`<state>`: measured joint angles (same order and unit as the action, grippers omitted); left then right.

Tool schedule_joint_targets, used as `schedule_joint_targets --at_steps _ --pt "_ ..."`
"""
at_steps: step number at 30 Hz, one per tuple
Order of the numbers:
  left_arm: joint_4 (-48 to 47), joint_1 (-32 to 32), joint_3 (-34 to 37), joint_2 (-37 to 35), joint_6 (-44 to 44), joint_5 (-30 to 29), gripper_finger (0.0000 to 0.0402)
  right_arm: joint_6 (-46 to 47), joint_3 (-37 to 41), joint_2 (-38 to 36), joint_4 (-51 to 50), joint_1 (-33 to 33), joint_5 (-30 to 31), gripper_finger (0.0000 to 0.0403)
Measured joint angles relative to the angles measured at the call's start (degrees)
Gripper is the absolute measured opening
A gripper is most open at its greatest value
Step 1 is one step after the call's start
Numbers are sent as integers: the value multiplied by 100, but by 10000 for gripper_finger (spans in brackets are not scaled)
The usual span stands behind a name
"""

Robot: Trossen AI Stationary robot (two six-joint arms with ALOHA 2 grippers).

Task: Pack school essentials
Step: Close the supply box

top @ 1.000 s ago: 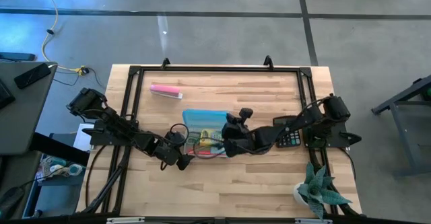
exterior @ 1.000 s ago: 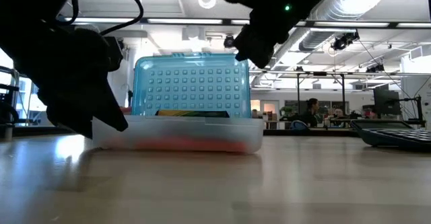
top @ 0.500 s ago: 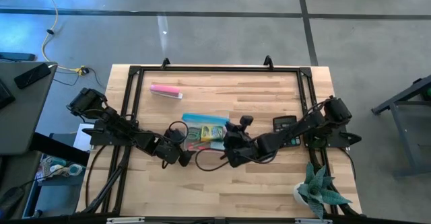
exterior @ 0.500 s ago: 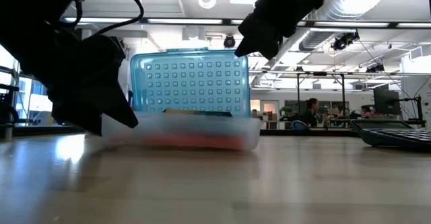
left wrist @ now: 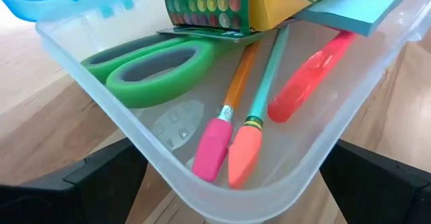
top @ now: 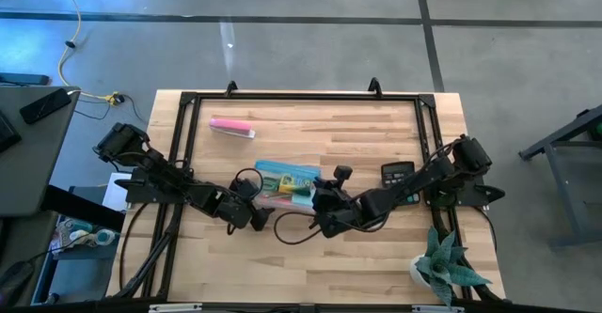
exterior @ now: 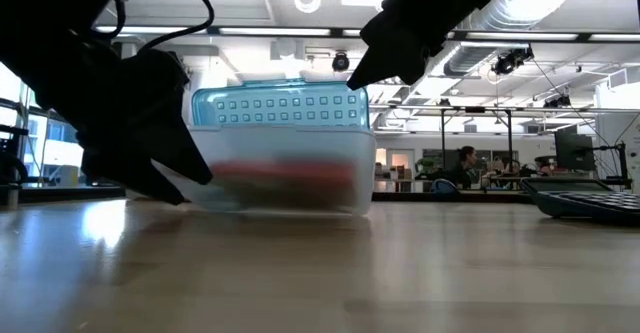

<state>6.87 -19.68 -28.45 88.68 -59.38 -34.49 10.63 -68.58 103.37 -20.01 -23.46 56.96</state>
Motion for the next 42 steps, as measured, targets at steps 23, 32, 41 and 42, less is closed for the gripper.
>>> schedule_joint_targets --at_steps 23,32,41,42 --pt "-97 -20 -11 -70 121 1038 400 -208 0 2 112 -98 112 21" --pt "-1076 31 -255 -278 455 1617 400 -189 2 2 193 -208 139 21" --pt "-3080 4 -1044 -393 599 1790 400 -315 2 2 293 -317 168 21" --pt "-3158 -6 -1091 -393 601 1835 400 -323 2 2 297 -331 178 21"
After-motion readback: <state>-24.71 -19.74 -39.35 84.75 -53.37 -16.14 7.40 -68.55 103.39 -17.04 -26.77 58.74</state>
